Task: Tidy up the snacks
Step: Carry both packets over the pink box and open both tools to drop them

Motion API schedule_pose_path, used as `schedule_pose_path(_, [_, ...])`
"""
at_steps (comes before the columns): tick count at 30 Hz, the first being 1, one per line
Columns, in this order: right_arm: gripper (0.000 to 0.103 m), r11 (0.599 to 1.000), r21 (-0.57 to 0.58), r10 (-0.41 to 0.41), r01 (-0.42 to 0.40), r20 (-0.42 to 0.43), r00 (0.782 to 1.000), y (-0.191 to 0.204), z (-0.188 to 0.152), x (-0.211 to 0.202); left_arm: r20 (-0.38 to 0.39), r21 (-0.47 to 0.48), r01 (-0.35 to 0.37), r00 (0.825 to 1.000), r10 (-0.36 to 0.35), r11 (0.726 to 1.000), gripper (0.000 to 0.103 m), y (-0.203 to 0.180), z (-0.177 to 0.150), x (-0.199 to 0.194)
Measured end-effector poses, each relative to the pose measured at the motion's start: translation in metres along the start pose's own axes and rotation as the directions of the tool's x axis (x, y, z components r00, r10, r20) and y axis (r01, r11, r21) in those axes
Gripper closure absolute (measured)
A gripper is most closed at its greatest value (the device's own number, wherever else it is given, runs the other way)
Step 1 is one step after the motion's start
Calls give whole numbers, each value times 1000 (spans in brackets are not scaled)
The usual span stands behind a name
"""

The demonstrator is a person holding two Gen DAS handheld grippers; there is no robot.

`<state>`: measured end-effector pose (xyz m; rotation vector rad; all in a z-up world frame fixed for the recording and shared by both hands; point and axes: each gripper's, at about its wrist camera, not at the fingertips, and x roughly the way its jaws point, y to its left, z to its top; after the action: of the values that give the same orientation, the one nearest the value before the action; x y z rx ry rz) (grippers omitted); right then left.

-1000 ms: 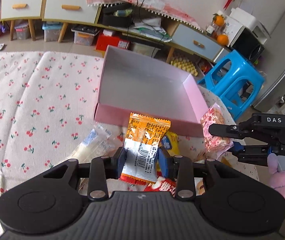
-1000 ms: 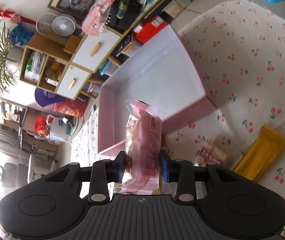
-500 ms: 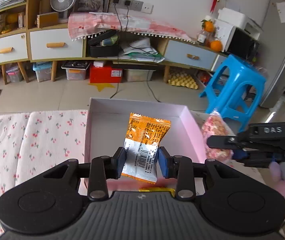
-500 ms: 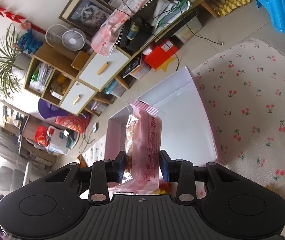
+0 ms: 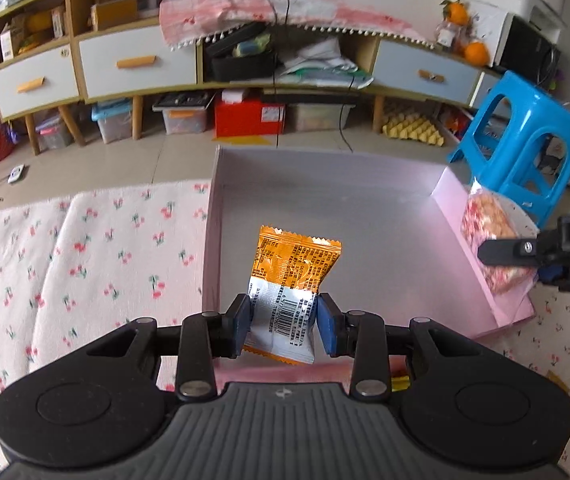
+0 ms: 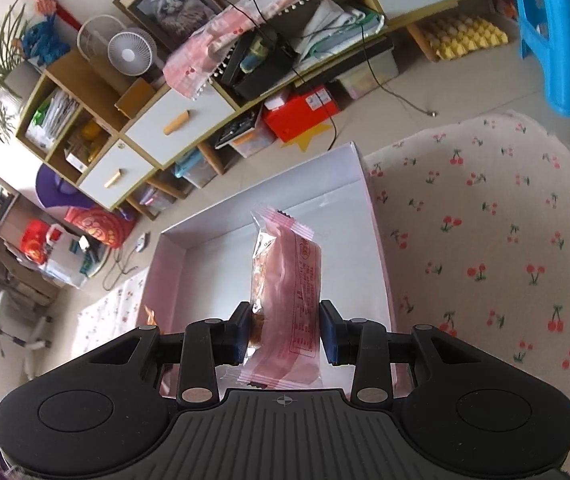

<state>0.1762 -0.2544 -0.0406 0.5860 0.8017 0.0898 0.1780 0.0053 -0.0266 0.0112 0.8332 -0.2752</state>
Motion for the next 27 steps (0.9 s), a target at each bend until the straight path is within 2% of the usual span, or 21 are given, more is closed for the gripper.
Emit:
schedule_pose_path(8, [68, 996, -61, -69, 70, 11, 998, 5, -2, 19, -35, -15, 6, 999, -7, 1000, 71, 7, -5, -2])
schedule_pose_path(18, [65, 992, -95, -76, 77, 12, 997, 13, -5, 24, -49, -6, 14, 999, -15, 1000, 70, 6, -3, 6])
schedule_pose_path(19, [64, 994, -93, -65, 66, 8, 998, 13, -5, 23, -48, -8, 18, 999, -19, 1000, 68, 6, -3, 6])
schedule_pose_path(21, [43, 996, -74, -40, 40, 2, 999, 12, -5, 19, -43, -4, 45, 998, -45, 999, 60, 6, -4, 3])
schedule_pose_path(23, [36, 998, -61, -32, 33, 11, 999, 14, -6, 11, -33, 0, 57, 998, -57, 998, 41, 3, -5, -2])
schedule_pose_path(27, [27, 997, -60, -49, 50, 30, 998, 20, -5, -9, -9, 30, 64, 998, -64, 998, 29, -4, -3, -17])
